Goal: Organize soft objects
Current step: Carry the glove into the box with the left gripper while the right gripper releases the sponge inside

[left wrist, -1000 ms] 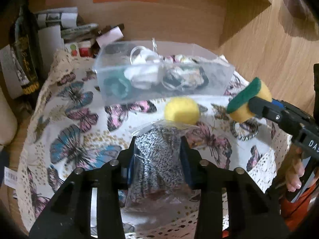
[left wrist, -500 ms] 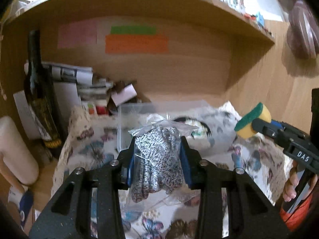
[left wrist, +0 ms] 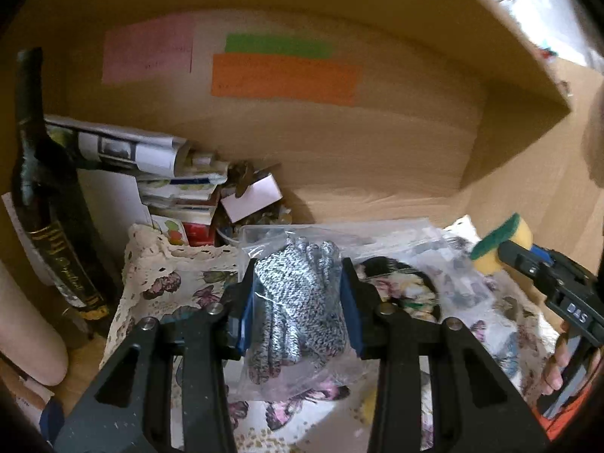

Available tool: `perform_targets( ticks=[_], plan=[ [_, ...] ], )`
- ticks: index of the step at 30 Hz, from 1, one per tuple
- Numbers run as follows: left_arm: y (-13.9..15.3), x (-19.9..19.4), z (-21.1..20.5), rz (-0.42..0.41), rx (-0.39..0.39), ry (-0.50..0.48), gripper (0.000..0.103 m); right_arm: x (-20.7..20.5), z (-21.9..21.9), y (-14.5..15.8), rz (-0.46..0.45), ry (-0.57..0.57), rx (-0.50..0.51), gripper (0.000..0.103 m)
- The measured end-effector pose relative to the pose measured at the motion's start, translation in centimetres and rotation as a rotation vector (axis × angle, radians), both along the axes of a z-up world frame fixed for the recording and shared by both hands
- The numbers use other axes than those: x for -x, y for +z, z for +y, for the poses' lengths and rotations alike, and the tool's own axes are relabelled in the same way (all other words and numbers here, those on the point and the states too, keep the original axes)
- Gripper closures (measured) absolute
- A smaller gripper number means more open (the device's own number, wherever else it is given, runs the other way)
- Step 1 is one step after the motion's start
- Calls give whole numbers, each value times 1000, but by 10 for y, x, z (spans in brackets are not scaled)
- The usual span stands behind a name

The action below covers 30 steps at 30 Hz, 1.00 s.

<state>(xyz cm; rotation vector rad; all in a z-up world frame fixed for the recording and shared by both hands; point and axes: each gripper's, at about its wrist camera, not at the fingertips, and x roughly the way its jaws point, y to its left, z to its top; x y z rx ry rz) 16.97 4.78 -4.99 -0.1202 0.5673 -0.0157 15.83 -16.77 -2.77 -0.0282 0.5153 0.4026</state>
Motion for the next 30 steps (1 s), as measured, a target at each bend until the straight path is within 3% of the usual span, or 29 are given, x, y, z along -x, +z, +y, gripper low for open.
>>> perform_targets(
  ticks=[9, 18, 22, 28, 30],
  plan=[
    [-33, -43, 2, 121, 1, 9, 65, -25, 9, -29, 109, 11, 68, 70],
    [-51, -51, -5, 188, -24, -12, 63, -30, 15, -41, 150, 20, 117, 69],
    [-47, -45, -8, 188, -27, -27, 48, -30, 17, -41, 148, 18, 135, 66],
    [-31, -28, -10, 125, -54, -27, 30, -20, 22, -33, 98, 16, 153, 39],
    [-24, -21, -11, 100, -55, -30, 26, -15, 21, -27, 76, 18, 149, 37]
  ],
)
